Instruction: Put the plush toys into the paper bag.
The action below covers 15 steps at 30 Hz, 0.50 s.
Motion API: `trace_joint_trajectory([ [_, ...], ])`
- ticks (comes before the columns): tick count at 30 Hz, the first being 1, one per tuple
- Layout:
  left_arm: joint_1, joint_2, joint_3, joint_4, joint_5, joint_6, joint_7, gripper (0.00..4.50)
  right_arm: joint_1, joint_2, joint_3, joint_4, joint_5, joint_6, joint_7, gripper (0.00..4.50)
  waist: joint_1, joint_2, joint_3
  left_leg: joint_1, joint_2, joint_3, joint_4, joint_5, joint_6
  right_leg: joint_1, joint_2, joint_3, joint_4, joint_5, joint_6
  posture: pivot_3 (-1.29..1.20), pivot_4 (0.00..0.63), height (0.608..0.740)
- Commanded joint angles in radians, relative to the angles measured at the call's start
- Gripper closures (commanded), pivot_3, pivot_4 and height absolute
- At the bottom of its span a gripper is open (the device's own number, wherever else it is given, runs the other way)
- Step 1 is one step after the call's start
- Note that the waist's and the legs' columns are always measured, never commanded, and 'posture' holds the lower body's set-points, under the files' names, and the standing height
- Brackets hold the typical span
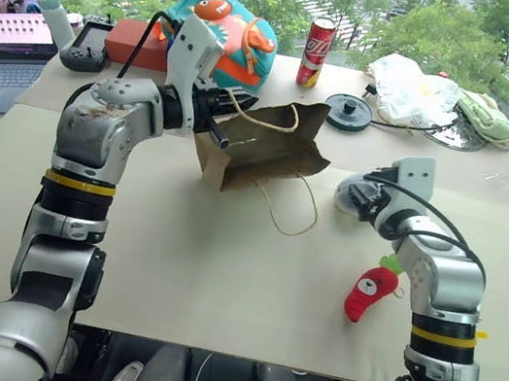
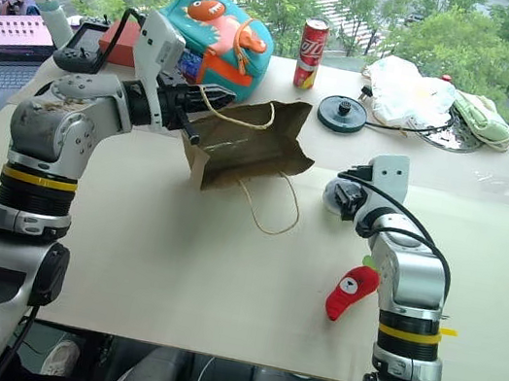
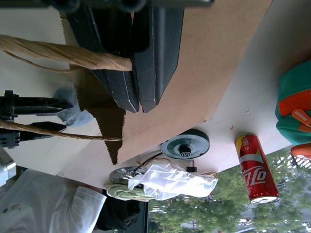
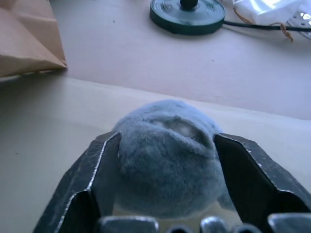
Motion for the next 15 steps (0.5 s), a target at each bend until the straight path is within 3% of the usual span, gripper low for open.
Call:
trace_joint_trajectory([
  [1,-0.006,0.001,0.019,-0.045,-0.024,0.004,0.007,4.50,-0.036,0.006,0.008,0.076,-0.032,-0.049,-0.013,0.07,0.000,0.000,0.000,0.000,0.000,0.000,0.000,0.000,0.000,0.000,0.000,0.000,0.000,0.000,0.000,0.00,0.150,0.739],
  [7,0.001,0.010,0.006,-0.047,-0.016,-0.006,-0.002,4.50,-0.037,0.017,0.025,0.127,-0.042,-0.071,0.002,0.07,0.000,0.000,0.000,0.000,0.000,0.000,0.000,0.000,0.000,0.001,0.000,0.000,0.000,0.000,0.000,0.00,0.150,0.739],
  [12,0.021,0.019,-0.005,-0.064,-0.017,-0.014,-0.029,4.50,-0.016,0.020,0.023,0.077,-0.034,-0.061,0.012,1.41,-0.001,0.000,0.000,0.001,0.000,0.000,0.000,0.000,0.000,0.001,0.000,0.000,0.000,0.000,0.000,0.00,0.150,0.739],
  [15,0.024,0.017,-0.001,-0.062,-0.016,-0.011,-0.029,4.50,0.000,0.022,0.024,0.047,-0.027,-0.045,0.017,2.45,0.000,0.000,0.000,0.001,0.000,0.000,0.000,0.000,0.000,0.001,0.000,0.000,0.000,0.000,0.000,0.00,0.150,0.739],
])
